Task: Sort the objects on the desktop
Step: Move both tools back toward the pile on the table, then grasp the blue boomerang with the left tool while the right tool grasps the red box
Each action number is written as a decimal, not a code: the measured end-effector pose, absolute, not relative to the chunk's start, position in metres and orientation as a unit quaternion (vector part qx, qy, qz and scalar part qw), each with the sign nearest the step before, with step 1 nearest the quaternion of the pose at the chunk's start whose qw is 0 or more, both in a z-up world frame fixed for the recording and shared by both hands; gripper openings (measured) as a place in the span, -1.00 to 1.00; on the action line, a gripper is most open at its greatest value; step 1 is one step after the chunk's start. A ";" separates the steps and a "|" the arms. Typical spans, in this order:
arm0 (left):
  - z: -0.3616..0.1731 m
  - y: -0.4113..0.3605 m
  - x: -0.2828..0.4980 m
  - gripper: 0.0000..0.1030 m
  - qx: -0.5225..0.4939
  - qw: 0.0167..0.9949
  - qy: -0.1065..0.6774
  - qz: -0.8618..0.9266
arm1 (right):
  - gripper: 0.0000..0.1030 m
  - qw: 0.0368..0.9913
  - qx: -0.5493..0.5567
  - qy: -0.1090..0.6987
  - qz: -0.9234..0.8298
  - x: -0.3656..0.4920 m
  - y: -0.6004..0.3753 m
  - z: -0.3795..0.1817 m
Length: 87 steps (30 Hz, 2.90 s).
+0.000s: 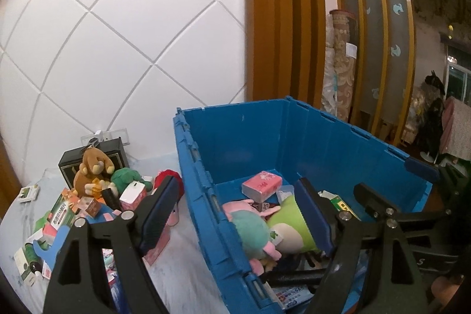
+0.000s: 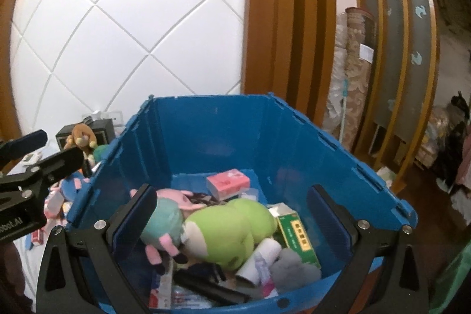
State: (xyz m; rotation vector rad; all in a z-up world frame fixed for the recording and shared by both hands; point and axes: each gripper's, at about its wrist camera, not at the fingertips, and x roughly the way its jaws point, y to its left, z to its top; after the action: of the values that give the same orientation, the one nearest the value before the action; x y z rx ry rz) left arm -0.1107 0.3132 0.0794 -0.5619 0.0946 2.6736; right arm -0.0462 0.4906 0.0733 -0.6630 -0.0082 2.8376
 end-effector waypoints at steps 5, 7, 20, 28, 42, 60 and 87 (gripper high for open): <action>0.076 0.290 -0.112 0.57 -0.198 0.177 0.007 0.964 | 1.00 0.092 -0.219 -0.006 0.971 -0.047 0.473 0.077; 0.073 0.276 -0.116 0.57 -0.207 0.166 -0.003 0.964 | 1.00 0.078 -0.215 -0.008 0.974 -0.047 0.463 0.079; 0.040 0.147 -0.137 0.57 -0.249 0.048 -0.011 0.967 | 1.00 -0.024 -0.186 -0.025 0.982 -0.076 0.355 0.093; -0.009 0.035 -0.160 0.57 -0.303 -0.024 -0.025 0.952 | 1.00 -0.064 -0.221 -0.030 0.973 -0.120 0.275 0.070; -0.156 -0.133 -0.207 0.57 -0.432 -0.098 -0.068 0.894 | 1.00 -0.101 -0.375 -0.044 0.920 -0.210 0.153 -0.048; -0.231 -0.149 -0.264 -0.29 -0.454 -0.078 -0.077 0.884 | 1.00 -0.156 -0.471 -0.035 0.868 -0.246 0.071 -0.159; -0.243 -0.204 -0.252 -0.35 -0.452 -0.058 -0.093 0.885 | -0.04 -0.222 -0.529 -0.071 0.816 -0.284 -0.064 -0.243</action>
State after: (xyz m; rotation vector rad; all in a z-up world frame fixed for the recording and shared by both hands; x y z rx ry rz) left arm -0.2517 -0.2036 -0.2429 -1.4749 -0.3027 2.8886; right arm -0.2836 -0.0644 -0.2434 -1.9478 -0.2618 3.0027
